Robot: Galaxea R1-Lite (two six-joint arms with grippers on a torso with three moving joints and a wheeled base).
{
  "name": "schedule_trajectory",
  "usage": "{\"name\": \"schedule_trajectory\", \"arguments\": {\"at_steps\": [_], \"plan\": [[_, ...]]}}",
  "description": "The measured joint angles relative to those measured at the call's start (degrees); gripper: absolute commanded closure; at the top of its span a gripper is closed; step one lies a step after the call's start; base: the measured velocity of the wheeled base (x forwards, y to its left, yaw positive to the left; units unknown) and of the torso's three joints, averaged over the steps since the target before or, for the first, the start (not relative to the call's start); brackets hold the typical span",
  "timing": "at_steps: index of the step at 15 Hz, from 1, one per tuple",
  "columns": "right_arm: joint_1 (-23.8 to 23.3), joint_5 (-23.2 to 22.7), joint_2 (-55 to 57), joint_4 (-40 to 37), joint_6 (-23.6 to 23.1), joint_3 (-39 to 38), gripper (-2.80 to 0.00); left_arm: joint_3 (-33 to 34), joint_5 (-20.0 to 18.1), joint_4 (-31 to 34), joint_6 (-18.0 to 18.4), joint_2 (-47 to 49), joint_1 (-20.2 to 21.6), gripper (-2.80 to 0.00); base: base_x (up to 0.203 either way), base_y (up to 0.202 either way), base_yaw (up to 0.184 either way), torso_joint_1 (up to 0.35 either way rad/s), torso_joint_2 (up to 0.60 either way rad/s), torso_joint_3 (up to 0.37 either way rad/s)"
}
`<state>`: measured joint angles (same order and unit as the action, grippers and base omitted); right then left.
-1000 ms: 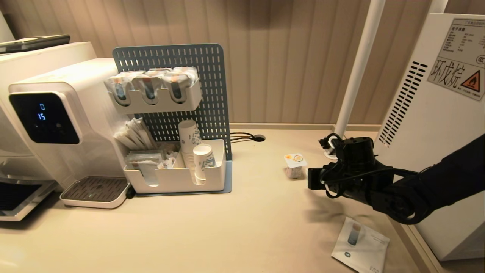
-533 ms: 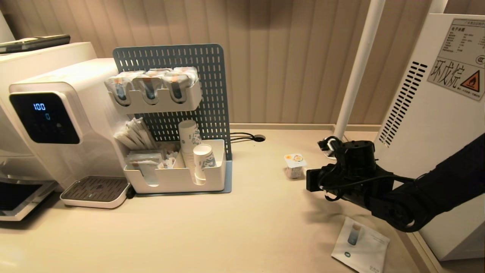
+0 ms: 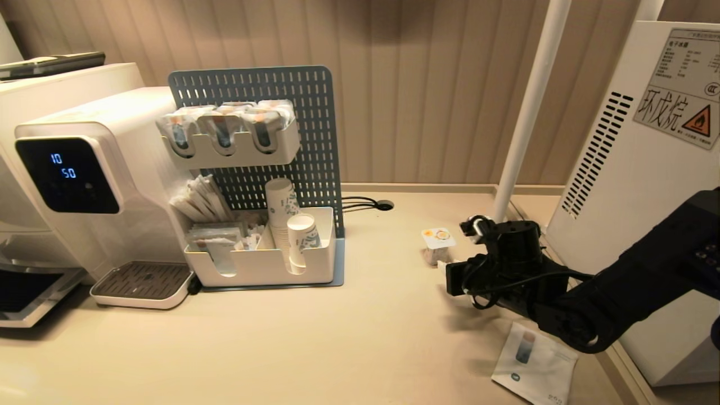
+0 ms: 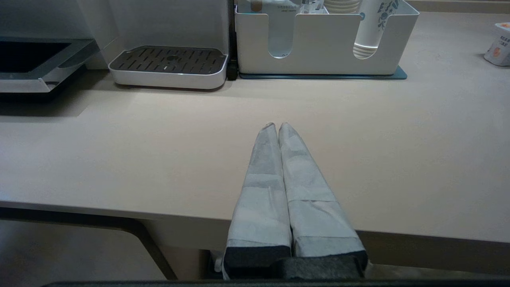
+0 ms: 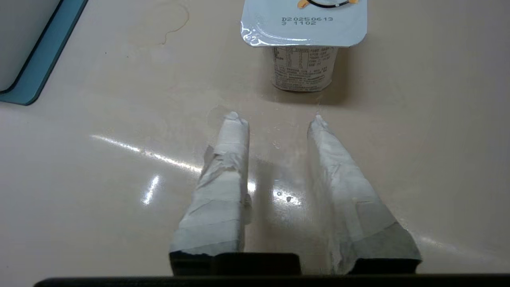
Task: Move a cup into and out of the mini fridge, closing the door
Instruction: Put the yoghurt in the freezer
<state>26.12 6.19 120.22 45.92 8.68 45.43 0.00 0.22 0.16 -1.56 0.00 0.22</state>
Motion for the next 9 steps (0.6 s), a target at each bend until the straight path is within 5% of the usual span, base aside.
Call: {"name": "schedule_trajectory", "arguments": {"at_steps": [9], "plan": [[0.3, 0.1, 3.1, 1.9, 0.0, 3.0, -2.8, 0.0, 0.0, 0.0, 0.0, 0.0, 0.0, 0.0, 0.0, 0.0, 0.0, 0.0, 0.0, 0.0]]}}
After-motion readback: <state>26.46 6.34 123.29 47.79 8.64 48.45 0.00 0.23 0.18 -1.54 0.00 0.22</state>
